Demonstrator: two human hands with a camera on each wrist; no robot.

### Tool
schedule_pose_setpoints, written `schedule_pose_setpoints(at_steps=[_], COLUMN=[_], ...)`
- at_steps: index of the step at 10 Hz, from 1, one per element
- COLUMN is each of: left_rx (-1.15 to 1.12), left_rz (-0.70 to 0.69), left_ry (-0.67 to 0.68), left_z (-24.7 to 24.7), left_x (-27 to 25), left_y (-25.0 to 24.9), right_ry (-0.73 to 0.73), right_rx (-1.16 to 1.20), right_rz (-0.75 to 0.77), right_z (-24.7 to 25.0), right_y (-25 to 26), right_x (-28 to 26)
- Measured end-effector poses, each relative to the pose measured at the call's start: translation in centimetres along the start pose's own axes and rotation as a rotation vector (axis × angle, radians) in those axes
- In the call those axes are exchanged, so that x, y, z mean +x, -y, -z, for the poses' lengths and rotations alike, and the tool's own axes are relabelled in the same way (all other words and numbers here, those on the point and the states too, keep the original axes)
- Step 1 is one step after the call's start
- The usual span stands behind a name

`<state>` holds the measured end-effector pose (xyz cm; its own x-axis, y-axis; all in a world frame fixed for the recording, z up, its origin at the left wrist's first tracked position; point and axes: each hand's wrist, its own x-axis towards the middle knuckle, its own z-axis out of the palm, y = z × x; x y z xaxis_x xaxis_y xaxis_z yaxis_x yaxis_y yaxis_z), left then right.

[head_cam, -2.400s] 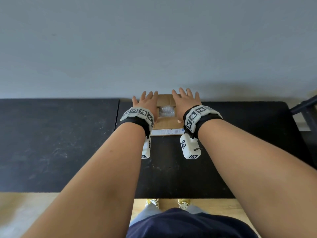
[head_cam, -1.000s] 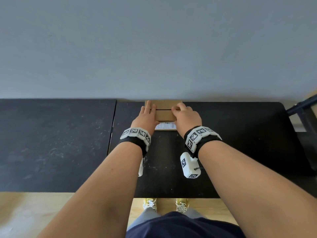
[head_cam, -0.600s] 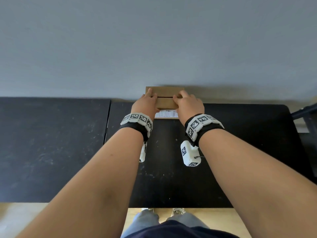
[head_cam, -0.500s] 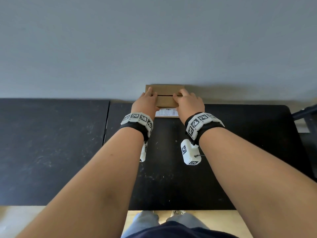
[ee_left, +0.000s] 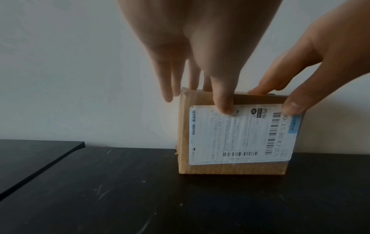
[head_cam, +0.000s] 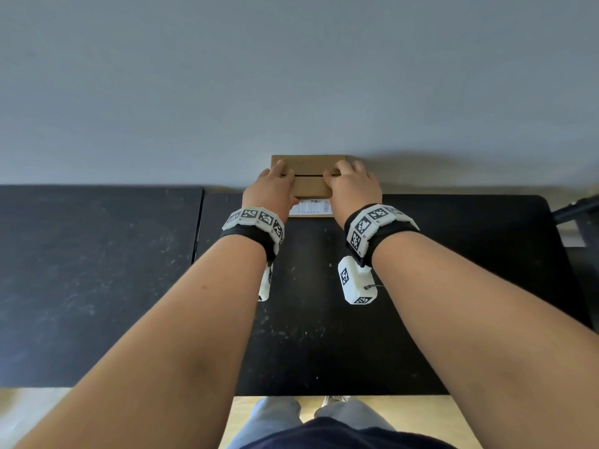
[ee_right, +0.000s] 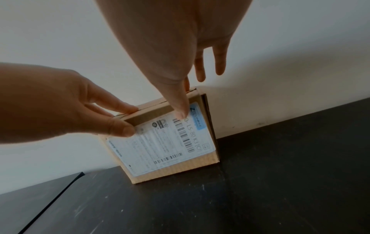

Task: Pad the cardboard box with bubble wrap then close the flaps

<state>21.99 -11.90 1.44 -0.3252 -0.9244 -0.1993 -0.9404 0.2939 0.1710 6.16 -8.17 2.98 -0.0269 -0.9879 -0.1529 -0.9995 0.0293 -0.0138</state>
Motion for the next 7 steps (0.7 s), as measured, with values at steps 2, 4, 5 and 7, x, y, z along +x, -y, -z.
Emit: schedule_pose_setpoints(at_steps=[2,4,5,7], left_rx=[0.114,0.111,0.096,0.067], left_rz=[-0.013,-0.011,-0.018,0.026], left_ry=[-0.067,-0.105,-0.126,-0.089], left_z=[0.5,0.3,0.2,1.0], left_x=[-0.7,-1.9,-2.6,-5.0], left_y=[-0.9,-1.1,-1.1,-1.7], right_ry=[0.062,0.081,0.063,0.064], right_rx=[0.053,0.132,0.137,0.183], right_rz=[-0.028,-0.042,-0.018,0.005], right_z=[0.5,0.0,0.0,1.7], right_y=[0.4,0.7,0.4,0.4], right_x=[-0.7,-1.7,-2.3,-4.3])
